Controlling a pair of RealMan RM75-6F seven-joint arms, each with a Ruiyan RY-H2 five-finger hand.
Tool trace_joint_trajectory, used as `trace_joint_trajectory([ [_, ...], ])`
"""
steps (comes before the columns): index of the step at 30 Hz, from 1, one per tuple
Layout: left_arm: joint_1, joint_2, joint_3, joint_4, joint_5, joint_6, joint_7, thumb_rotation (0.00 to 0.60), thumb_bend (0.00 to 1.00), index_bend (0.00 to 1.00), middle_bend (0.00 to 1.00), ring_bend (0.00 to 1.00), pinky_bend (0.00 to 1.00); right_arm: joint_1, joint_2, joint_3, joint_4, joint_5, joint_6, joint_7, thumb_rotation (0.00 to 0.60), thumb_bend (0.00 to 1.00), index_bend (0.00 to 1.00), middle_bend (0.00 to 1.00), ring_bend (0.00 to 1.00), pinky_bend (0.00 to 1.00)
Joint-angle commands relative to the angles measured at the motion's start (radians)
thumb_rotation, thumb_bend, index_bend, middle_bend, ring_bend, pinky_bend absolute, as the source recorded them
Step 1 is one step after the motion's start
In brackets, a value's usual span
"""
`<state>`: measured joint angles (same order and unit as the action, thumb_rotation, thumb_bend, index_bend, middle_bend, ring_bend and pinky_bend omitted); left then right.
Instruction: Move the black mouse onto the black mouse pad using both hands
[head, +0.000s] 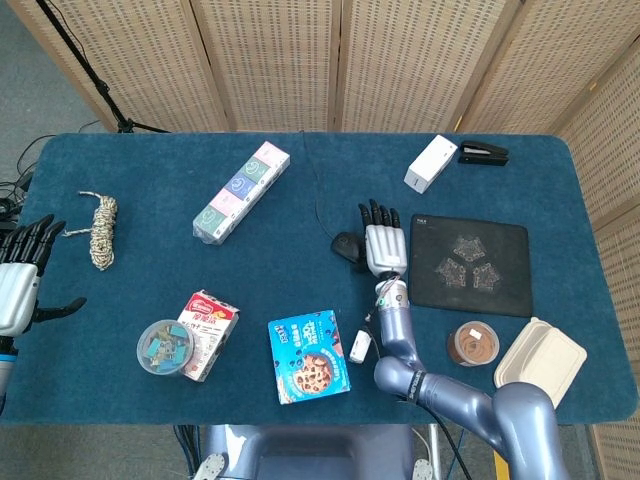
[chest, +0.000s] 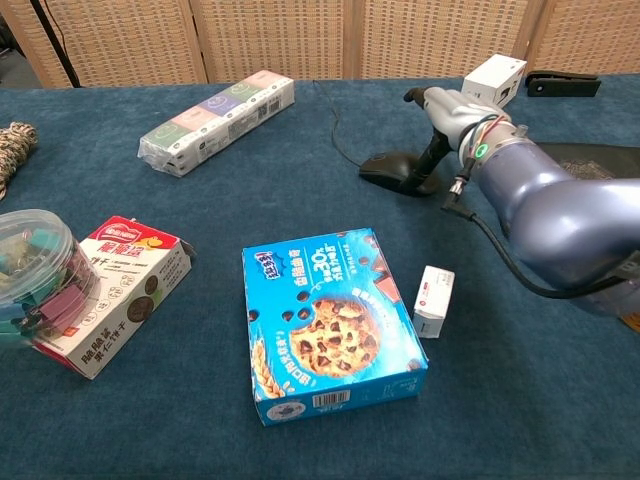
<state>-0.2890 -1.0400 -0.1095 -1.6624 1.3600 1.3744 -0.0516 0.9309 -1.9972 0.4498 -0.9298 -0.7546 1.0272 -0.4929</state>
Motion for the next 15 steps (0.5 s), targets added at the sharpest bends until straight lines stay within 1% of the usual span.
trace_joint_trajectory([
  [1, 0.001, -0.002, 0.0, -0.002, 0.004, -0.001, 0.005, 0.6, 0.02, 0.0, 0.0, 0.0, 0.0, -0.015, 0.019, 0.007, -0.025, 0.016, -0.023, 0.005, 0.6, 0.0, 0.0, 0.0, 0.0, 0.0],
  [5, 0.004, -0.003, 0.0, -0.004, 0.01, -0.001, 0.01, 0.6, 0.02, 0.0, 0.0, 0.0, 0.0, -0.019, 0.026, 0.013, -0.036, 0.028, -0.054, 0.021, 0.6, 0.0, 0.0, 0.0, 0.0, 0.06],
  [10, 0.007, -0.002, -0.006, -0.002, 0.006, -0.004, 0.008, 0.6, 0.02, 0.0, 0.0, 0.0, 0.0, -0.013, 0.016, 0.02, -0.013, 0.032, -0.093, 0.056, 0.6, 0.0, 0.0, 0.02, 0.0, 0.08],
  [12, 0.007, -0.001, -0.008, -0.001, 0.005, -0.006, 0.006, 0.6, 0.02, 0.0, 0.0, 0.0, 0.0, -0.008, 0.01, 0.025, 0.0, 0.032, -0.102, 0.068, 0.6, 0.0, 0.03, 0.05, 0.0, 0.12],
  [15, 0.007, -0.001, -0.011, 0.002, 0.005, -0.009, 0.004, 0.6, 0.02, 0.0, 0.0, 0.0, 0.0, 0.001, -0.003, 0.032, 0.029, 0.021, -0.104, 0.093, 0.6, 0.0, 0.11, 0.11, 0.04, 0.19],
])
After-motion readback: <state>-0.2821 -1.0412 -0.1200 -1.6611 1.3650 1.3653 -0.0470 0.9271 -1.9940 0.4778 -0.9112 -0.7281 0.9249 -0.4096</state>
